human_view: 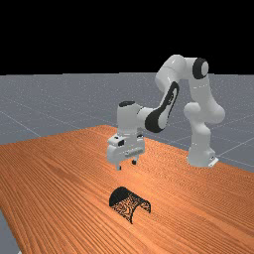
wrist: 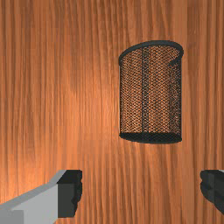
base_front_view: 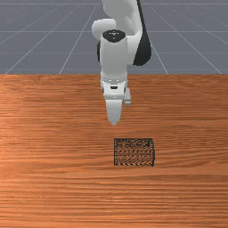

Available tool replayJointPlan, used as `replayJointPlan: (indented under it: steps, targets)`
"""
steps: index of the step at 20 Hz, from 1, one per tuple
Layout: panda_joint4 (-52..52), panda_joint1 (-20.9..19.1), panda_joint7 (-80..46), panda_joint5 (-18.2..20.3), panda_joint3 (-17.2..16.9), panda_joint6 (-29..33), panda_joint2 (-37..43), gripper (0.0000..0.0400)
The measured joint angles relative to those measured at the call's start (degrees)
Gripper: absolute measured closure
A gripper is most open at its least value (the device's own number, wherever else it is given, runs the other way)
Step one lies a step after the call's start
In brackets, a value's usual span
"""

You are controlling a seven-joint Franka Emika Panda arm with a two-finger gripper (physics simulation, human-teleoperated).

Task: Rotate the holder till the hole upward

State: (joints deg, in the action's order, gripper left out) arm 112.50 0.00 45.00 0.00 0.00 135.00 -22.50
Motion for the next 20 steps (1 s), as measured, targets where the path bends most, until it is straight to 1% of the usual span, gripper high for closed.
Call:
replayJointPlan:
  steps: [1,2,3,4,5,6,7,8,9,10,12,13,15,16,17,18,20]
  targets:
    - [0.0,0.0,0.0,0.0,0.0,0.0,0.0,0.0157]
    - [0.0,0.0,0.0,0.0,0.0,0.0,0.0,0.0252]
    - [0.0,0.0,0.0,0.0,0.0,0.0,0.0,0.031]
    - [0.0,0.0,0.0,0.0,0.0,0.0,0.0,0.0346]
    - [0.0,0.0,0.0,0.0,0.0,0.0,0.0,0.0367]
    - [-0.3,0.2,-1.1,0.1,-0.2,-0.1,-0.2,0.0223]
    - [-0.3,0.3,-1.7,0.1,-0.2,-0.1,-0.2,0.0135]
    - [-0.3,0.8,-3.9,0.2,-0.5,-0.1,-0.2,0.0082]
    - [-0.4,1.6,-7.2,0.3,-0.7,-0.2,-0.2,0.0049]
    - [-0.5,2.3,-8.3,0.2,-0.6,-0.2,-0.3,0.003]
    - [-0.8,3.9,-11.9,0.0,-0.3,-0.3,-0.5,0.0011]
    - [-1.5,6.2,-20.9,0.3,-1.0,-0.6,-1.0,0.0004]
    - [-3.3,9.4,-24.7,-0.3,0.1,-1.3,-2.0,0.0001]
    - [-5.6,12.4,-33.9,-0.1,-0.4,-2.2,-3.4,0.0]
    - [-8.8,15.3,-39.2,-0.4,-0.1,-3.6,-5.3,0.0]
    - [-11.1,16.8,-35.9,-1.3,1.5,-4.5,-6.7,0.0]
    - [-16.9,20.8,-41.4,-1.8,2.1,-6.8,-10.2,0.0]
